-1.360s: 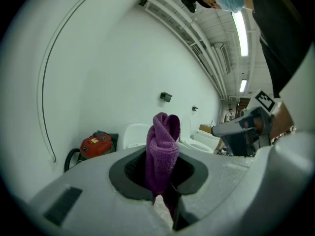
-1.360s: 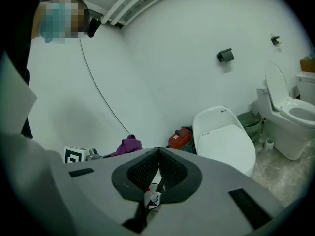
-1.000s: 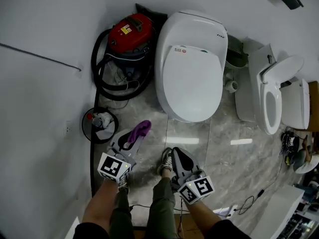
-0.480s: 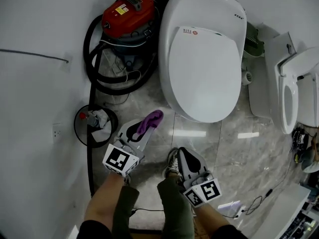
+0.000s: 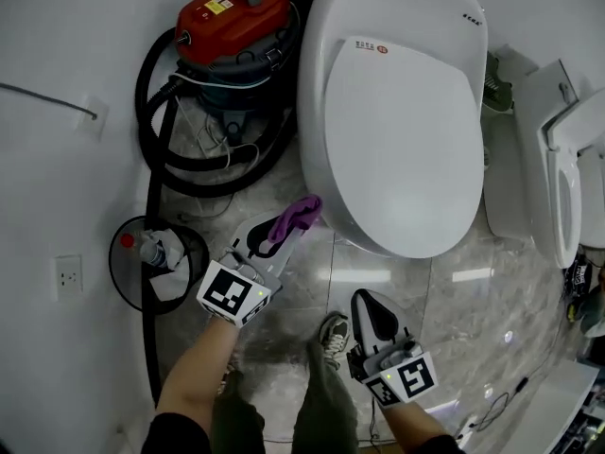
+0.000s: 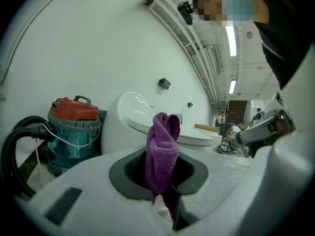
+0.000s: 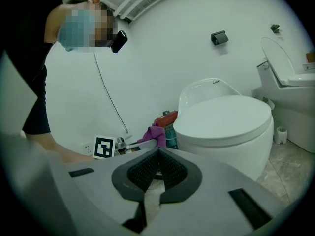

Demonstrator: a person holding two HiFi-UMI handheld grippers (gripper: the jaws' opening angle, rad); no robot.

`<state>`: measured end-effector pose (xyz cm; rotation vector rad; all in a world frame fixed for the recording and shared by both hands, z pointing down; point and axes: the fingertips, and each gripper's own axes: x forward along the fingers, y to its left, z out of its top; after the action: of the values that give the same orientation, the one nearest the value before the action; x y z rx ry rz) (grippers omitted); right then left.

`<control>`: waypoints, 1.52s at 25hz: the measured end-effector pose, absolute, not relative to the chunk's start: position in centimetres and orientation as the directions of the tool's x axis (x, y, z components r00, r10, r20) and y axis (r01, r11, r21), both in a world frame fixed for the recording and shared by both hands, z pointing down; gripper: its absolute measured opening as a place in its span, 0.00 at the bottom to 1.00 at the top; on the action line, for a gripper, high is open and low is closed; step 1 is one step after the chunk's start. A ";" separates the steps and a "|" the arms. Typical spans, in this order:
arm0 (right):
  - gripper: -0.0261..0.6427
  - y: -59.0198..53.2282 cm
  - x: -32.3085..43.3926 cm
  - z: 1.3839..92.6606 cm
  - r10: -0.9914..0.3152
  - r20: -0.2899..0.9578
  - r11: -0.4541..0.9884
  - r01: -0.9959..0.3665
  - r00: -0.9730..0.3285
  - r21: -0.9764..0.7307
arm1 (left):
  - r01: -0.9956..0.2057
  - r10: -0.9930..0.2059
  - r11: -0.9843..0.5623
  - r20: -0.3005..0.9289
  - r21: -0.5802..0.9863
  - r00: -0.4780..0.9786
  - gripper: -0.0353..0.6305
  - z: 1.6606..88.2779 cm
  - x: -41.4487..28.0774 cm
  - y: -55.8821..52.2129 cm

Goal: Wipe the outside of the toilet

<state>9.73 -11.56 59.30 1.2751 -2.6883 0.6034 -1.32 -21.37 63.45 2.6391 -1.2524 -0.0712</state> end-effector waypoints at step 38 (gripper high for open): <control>0.04 -9.6 11.7 69.0 -0.565 0.296 0.744 -0.631 -0.770 -0.220 | -0.914 -0.909 -0.401 0.096 0.057 0.405 0.14 70.6 -6.9 -47.8</control>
<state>11.68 -9.58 68.97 0.9489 -2.7335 0.4568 -6.93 -47.82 70.60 2.5478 -1.6589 0.0747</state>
